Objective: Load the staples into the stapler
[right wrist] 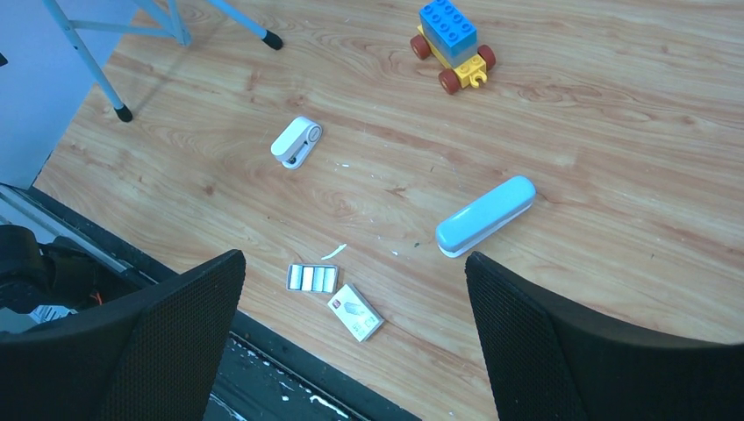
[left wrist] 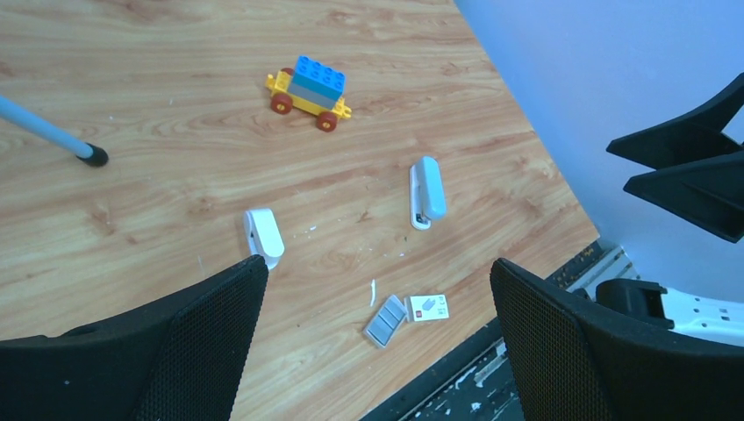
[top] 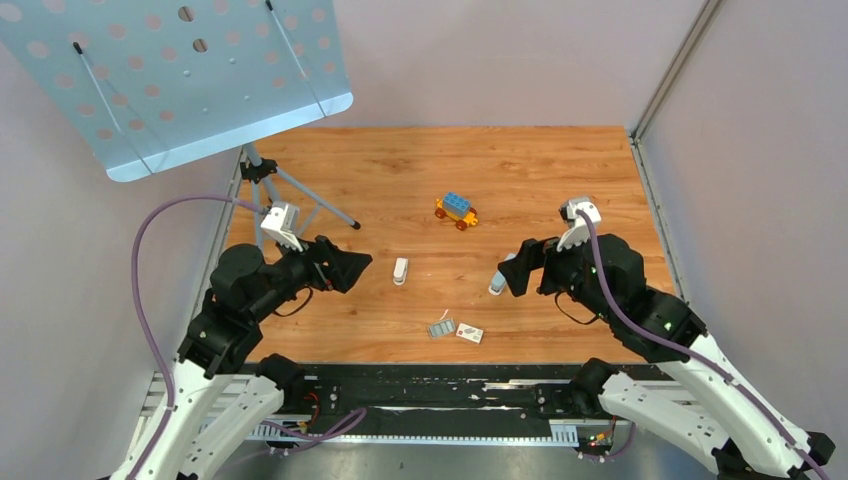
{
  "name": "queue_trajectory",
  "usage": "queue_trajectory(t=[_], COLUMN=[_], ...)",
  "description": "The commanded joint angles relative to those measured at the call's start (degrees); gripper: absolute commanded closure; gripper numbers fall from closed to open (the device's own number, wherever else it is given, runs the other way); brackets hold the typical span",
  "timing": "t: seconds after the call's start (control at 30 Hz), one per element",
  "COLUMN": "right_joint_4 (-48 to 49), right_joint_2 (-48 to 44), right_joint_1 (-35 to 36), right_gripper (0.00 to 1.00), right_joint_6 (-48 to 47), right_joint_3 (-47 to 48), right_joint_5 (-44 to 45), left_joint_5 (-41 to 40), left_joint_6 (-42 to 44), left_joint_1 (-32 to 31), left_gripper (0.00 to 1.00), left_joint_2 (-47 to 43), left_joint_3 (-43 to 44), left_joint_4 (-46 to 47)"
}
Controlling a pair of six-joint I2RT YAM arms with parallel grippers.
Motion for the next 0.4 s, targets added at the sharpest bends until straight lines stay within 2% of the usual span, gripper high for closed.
queue_trajectory(t=[0.0,0.37], right_joint_4=[-1.9,-1.7], right_joint_2=[0.0,0.3], right_joint_1=[0.3,0.2], right_gripper=[0.0,0.0], right_joint_6=[1.1,3.7], right_joint_3=[-0.9,-0.5], right_joint_5=[0.3,2.2], left_joint_5=[1.4,2.6], left_joint_6=[-3.9,-1.9], left_joint_1=[0.4,0.4], left_gripper=[0.0,0.0], left_joint_2=[-1.8,-1.4], left_joint_3=[-2.8,-2.1], left_joint_4=[3.6,3.5])
